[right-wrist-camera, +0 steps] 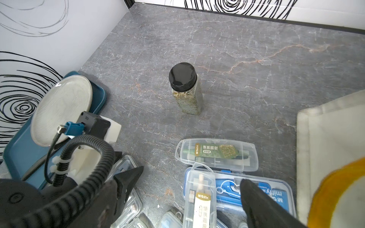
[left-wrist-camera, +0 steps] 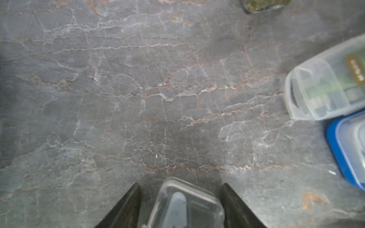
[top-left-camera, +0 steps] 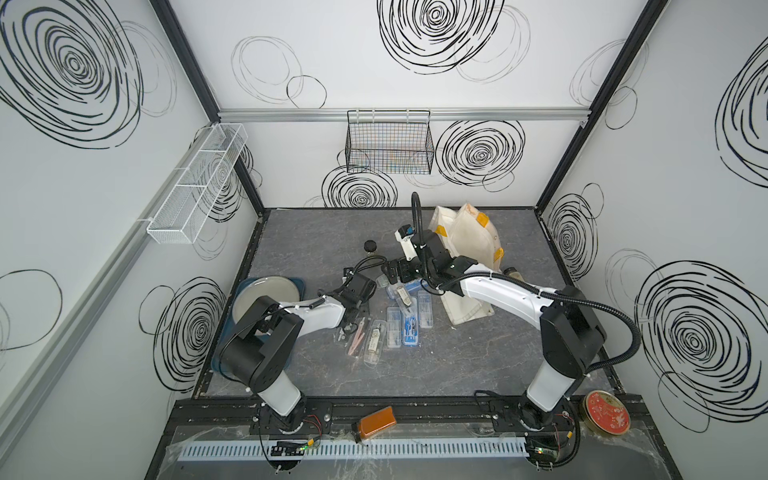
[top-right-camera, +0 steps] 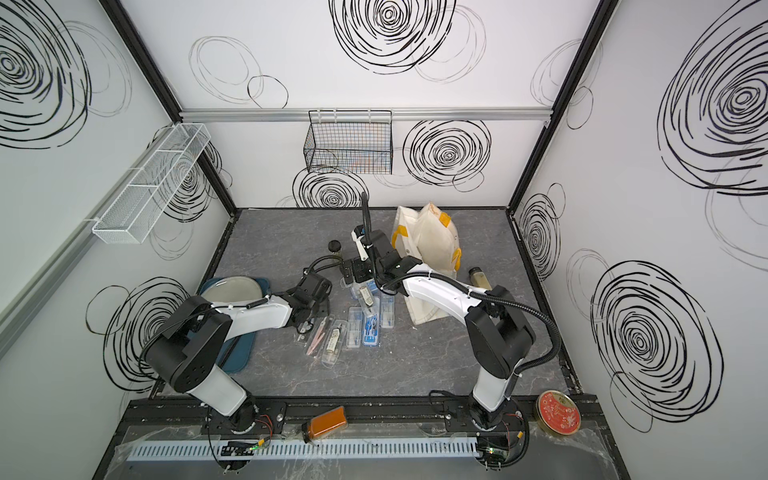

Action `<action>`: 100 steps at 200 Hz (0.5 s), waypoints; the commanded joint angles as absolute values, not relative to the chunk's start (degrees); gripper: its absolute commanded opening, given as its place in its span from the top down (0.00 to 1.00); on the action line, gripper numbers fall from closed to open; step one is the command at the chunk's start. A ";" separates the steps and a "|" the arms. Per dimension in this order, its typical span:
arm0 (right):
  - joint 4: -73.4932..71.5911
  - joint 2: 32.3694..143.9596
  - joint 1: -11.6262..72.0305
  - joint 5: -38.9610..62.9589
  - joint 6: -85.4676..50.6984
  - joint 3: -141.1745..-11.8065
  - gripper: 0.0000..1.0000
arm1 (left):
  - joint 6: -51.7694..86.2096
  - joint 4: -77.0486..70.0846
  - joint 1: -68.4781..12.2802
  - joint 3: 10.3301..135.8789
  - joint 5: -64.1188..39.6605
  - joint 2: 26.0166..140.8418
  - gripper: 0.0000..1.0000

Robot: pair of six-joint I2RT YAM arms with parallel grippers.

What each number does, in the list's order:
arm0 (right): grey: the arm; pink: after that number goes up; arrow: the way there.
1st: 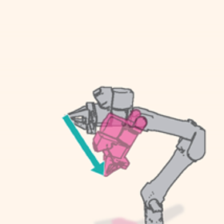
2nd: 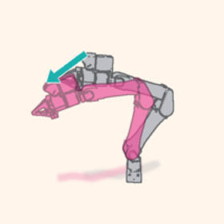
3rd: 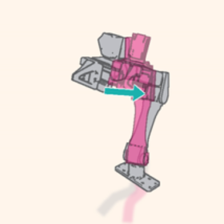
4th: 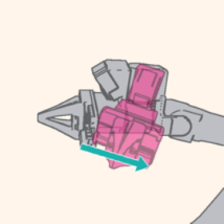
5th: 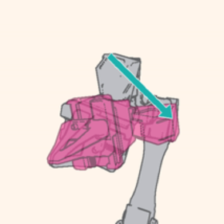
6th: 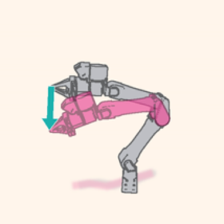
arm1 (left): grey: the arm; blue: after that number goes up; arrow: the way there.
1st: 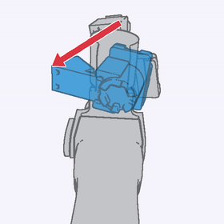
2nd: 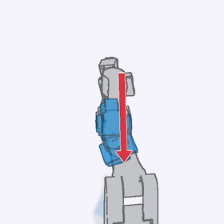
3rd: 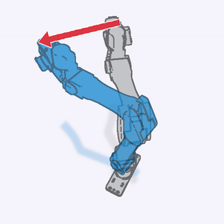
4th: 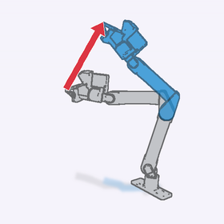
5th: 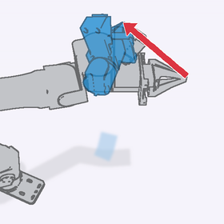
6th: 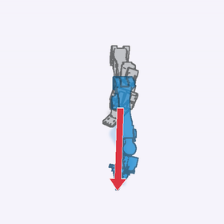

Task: Put the compass set into the canvas bag
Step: Pick up the compass set at the center of the board.

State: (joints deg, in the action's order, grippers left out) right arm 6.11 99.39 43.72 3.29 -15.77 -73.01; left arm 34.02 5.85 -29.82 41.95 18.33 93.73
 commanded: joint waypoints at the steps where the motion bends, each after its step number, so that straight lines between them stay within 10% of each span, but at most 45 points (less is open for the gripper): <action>1: 4.31 100.26 43.50 4.28 -16.98 -73.19 0.00 | 34.89 5.94 -29.25 42.19 17.13 95.66 0.39; 100: 3.63 103.18 43.40 6.54 -16.61 -74.75 0.00 | 34.06 3.27 -26.32 42.20 18.97 92.73 0.52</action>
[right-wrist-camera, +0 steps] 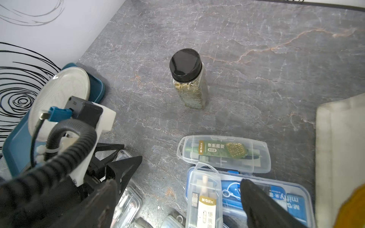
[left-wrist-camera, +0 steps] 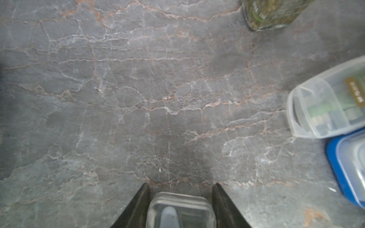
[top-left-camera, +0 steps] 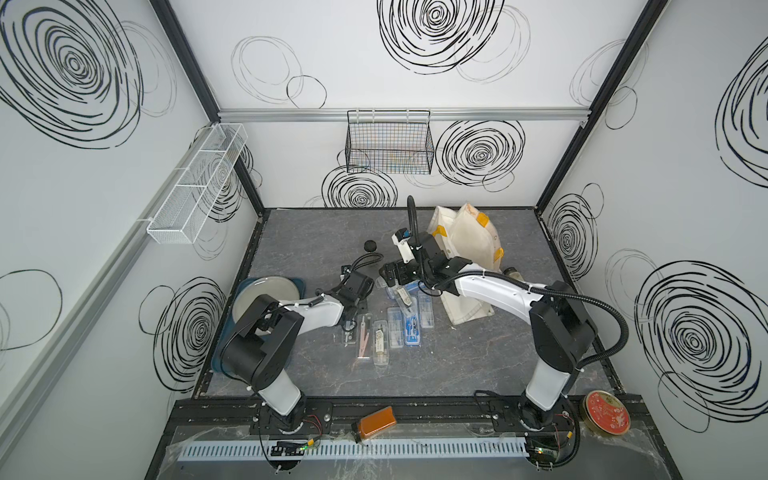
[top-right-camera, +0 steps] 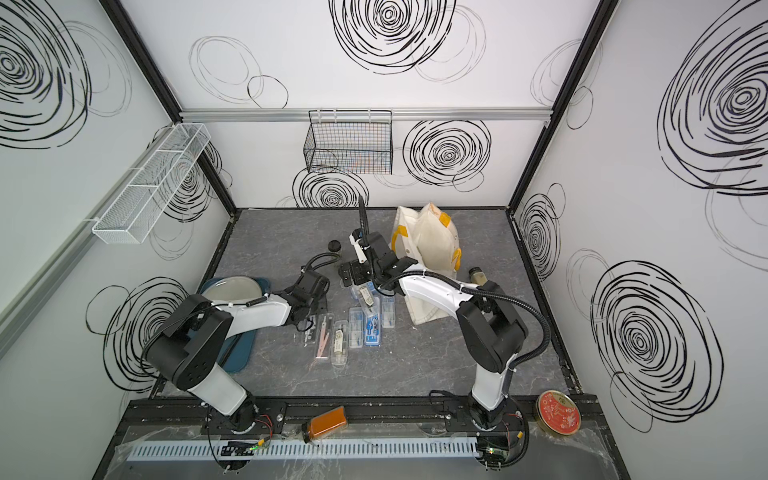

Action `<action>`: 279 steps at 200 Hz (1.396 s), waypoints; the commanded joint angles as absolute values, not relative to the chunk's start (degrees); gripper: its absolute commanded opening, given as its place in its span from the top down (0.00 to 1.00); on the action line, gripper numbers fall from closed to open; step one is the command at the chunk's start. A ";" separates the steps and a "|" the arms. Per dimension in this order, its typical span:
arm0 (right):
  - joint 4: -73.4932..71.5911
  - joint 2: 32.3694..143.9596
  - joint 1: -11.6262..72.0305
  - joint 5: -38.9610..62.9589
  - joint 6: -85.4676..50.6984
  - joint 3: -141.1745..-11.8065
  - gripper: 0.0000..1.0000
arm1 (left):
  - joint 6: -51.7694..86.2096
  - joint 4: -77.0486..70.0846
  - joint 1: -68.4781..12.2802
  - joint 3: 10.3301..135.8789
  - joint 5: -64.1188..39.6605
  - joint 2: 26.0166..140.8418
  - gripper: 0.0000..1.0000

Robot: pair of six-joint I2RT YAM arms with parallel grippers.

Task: Put the compass set into the canvas bag
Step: Pick up the compass set at the center of the board.

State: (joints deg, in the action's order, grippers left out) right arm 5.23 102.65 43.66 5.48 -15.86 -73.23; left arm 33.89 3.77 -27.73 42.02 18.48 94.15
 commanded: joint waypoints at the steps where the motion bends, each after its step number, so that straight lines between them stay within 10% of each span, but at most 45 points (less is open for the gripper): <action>1: 3.57 103.18 43.36 6.57 -16.66 -74.73 0.00 | 34.08 3.17 -26.30 42.19 18.98 92.64 0.52; 101: -6.84 100.65 43.37 17.06 -14.06 -67.24 0.00 | 33.73 -13.60 -21.22 36.89 10.80 79.90 0.56; 279: -16.94 109.35 47.88 25.49 -22.03 -70.20 0.31 | 43.24 -28.63 -19.97 34.91 1.67 74.72 0.54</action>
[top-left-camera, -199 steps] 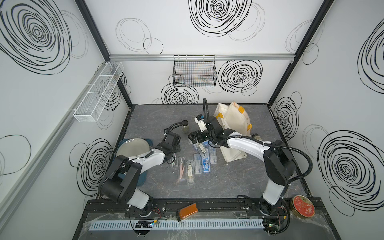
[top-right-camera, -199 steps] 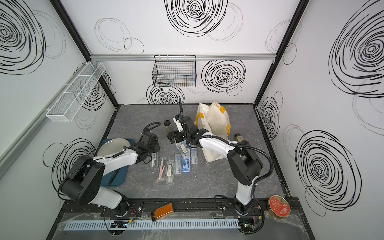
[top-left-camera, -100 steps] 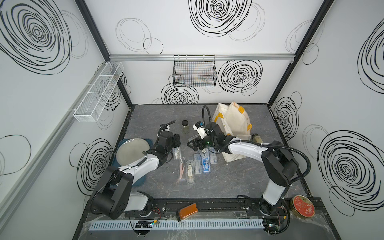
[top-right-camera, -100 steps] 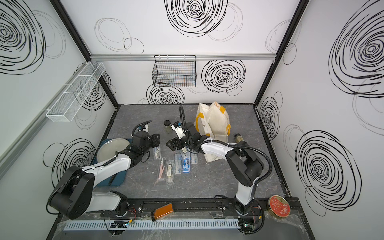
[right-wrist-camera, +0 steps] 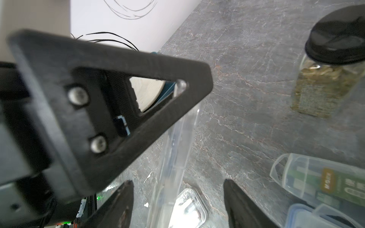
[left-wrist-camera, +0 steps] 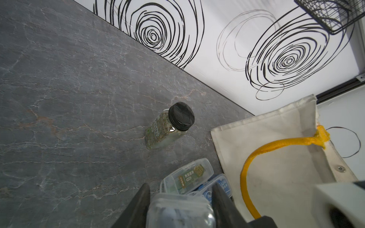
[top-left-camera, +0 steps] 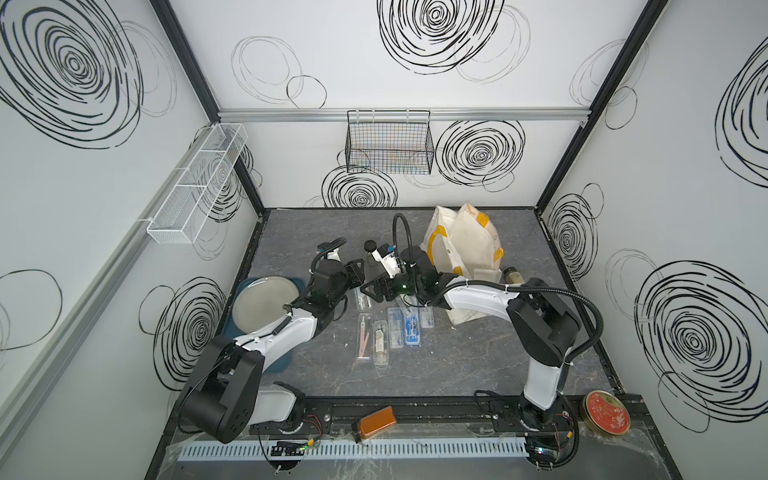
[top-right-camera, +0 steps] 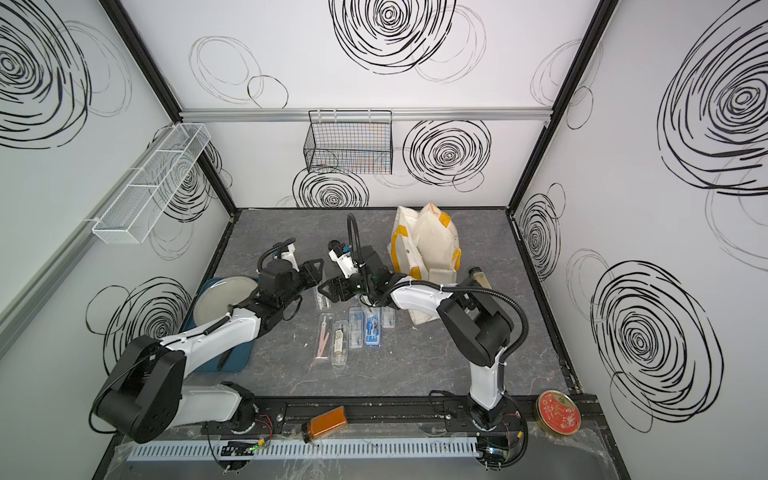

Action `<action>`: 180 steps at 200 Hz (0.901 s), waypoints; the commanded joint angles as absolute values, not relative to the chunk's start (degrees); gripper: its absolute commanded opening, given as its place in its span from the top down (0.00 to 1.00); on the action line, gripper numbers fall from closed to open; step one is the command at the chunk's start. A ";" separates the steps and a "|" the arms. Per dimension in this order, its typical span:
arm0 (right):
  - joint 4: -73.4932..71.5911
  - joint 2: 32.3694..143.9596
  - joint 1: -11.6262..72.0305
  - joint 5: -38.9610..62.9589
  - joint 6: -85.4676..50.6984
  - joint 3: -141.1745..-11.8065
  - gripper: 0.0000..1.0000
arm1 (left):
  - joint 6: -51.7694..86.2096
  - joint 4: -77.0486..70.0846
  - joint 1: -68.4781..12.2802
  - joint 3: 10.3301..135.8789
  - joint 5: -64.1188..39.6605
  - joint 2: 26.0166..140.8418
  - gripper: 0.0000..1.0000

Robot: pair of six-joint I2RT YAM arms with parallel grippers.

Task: Put the compass set into the canvas bag
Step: Pick up the compass set at the center of the board.

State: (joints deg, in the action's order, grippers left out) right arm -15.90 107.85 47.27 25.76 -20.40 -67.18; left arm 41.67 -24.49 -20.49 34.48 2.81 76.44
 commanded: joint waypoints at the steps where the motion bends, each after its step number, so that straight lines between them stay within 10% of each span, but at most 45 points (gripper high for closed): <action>1: -16.95 109.43 47.89 25.53 -22.09 -70.26 0.32 | 43.24 -28.64 -19.96 34.90 1.67 74.72 0.54; 139: -21.12 111.44 47.89 28.16 -25.80 -70.83 0.83 | 43.15 -29.09 -19.68 33.27 2.59 74.08 0.53; 149: -21.07 111.40 47.90 27.98 -25.75 -70.99 0.83 | 43.15 -29.16 -19.63 33.16 2.36 74.09 0.44; 165: -20.37 111.27 47.87 27.11 -25.52 -71.23 0.82 | 43.37 -29.14 -19.34 32.88 1.95 73.72 0.01; 180: -18.99 110.72 47.81 25.59 -24.71 -71.75 0.83 | 43.53 -29.09 -18.69 32.33 1.85 72.60 0.01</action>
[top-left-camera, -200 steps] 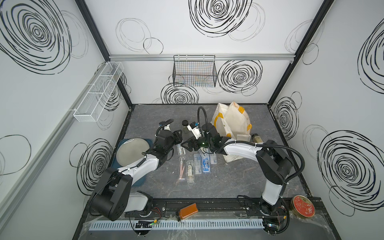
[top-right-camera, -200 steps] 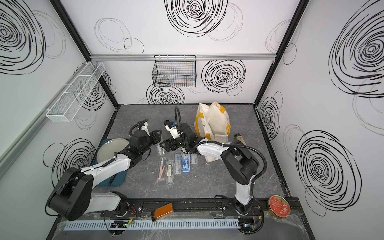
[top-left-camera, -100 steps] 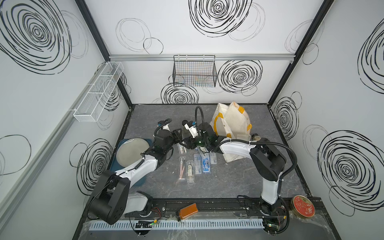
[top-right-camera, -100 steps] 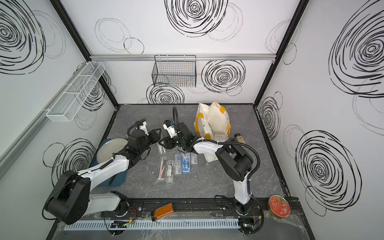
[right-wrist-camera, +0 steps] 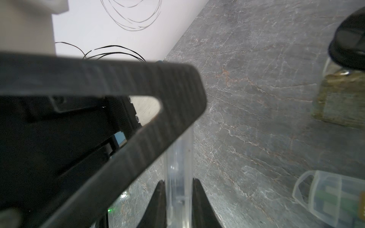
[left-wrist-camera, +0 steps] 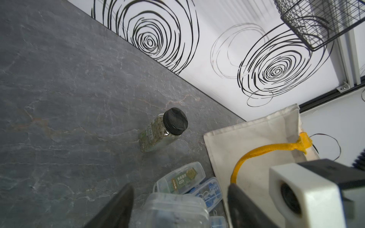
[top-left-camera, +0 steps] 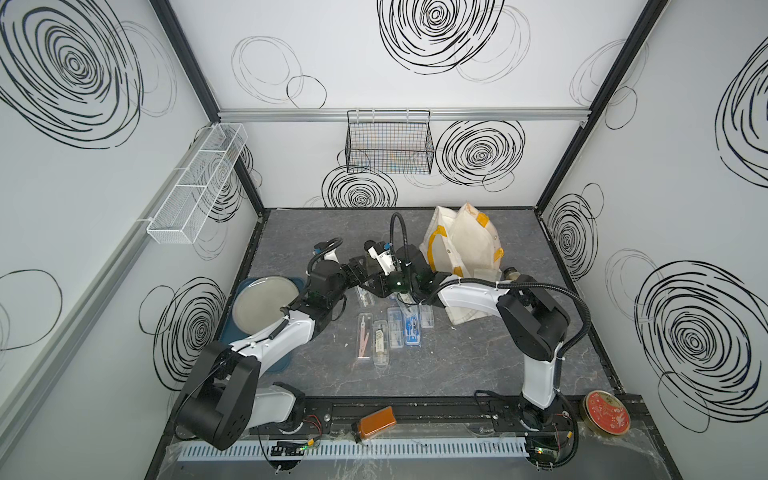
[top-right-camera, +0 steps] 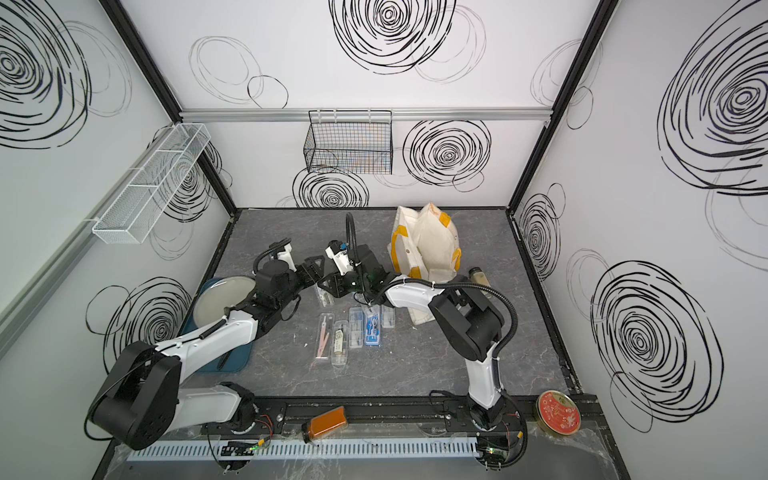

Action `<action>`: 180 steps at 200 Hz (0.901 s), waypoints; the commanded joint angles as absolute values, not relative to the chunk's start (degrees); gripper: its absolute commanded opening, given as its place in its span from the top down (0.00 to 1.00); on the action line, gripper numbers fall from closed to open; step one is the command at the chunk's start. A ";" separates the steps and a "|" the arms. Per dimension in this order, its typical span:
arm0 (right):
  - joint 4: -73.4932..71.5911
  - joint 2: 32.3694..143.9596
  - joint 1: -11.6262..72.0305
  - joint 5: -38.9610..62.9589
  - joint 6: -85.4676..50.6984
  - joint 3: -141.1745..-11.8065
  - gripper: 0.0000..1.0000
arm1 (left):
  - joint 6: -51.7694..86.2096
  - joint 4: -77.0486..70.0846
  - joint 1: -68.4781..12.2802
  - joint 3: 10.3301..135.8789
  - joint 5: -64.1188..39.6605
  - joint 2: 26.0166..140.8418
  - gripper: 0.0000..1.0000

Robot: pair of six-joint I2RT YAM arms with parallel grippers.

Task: Put the compass set into the canvas bag
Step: Pick up the compass set at the center of the board, then place the compass set in the canvas bag.

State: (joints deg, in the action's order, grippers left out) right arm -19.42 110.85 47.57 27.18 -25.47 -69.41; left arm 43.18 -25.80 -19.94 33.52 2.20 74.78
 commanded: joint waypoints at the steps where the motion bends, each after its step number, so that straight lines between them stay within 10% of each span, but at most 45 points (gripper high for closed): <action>1: -18.86 110.68 47.81 25.45 -24.62 -71.78 0.83 | 43.52 -29.14 -18.62 32.29 1.85 72.51 0.01; 180: 10.89 92.36 28.39 8.96 -15.49 -87.50 0.87 | 35.50 -19.57 -21.64 26.01 6.01 59.61 0.01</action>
State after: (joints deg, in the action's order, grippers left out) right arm 6.24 95.85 30.98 13.47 -16.95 -87.66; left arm 36.42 -18.72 -20.84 25.91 4.29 58.28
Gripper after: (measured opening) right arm 0.192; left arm 0.991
